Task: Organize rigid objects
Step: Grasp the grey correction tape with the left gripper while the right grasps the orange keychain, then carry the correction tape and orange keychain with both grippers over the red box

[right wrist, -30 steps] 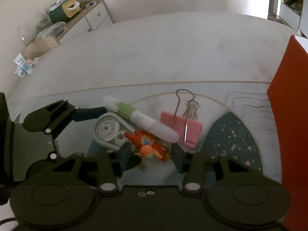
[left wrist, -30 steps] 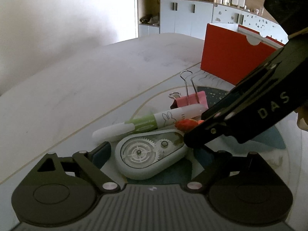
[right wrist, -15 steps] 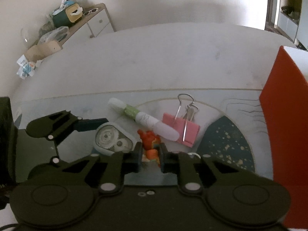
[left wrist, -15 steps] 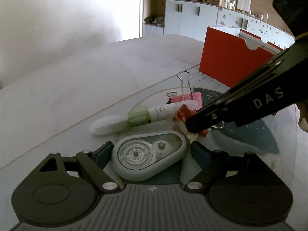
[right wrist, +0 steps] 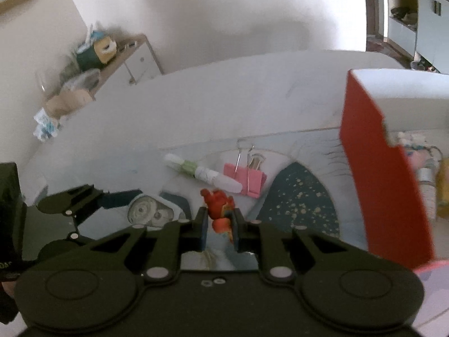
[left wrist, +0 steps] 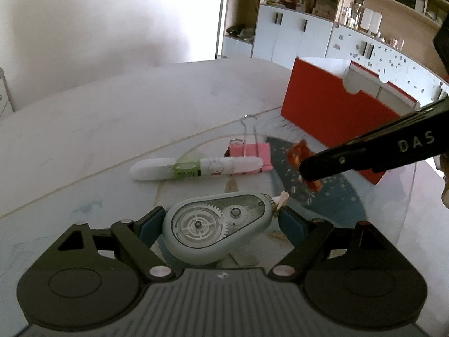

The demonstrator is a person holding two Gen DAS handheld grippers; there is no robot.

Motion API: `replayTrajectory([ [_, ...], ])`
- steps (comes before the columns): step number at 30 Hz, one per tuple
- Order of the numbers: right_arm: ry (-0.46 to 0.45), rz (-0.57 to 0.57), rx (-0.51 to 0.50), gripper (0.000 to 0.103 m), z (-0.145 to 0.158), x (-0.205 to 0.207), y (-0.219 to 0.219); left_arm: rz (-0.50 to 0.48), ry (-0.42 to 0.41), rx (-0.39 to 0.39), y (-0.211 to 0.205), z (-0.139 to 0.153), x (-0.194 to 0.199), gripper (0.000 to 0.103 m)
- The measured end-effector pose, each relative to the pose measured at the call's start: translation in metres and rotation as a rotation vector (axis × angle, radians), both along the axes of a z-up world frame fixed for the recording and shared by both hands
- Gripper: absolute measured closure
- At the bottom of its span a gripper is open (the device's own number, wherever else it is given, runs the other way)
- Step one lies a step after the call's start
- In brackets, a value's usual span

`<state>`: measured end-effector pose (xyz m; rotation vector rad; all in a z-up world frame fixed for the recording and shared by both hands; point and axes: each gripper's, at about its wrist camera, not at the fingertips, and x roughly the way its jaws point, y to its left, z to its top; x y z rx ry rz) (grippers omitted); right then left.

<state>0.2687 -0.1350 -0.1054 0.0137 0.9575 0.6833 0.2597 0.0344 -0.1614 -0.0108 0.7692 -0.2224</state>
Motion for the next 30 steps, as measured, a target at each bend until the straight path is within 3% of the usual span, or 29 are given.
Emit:
replayTrajectory([
  [11, -0.031, -0.072, 0.105, 0.087, 0.043, -0.008, -0.042, 0.034, 0.007, -0.029, -0.016, 0.047, -0.014, 0.016],
  [30, -0.138, -0.08, 0.115, 0.087, 0.093, 0.019, -0.12, 0.019, -0.083, 0.052, -0.087, 0.122, 0.009, 0.016],
])
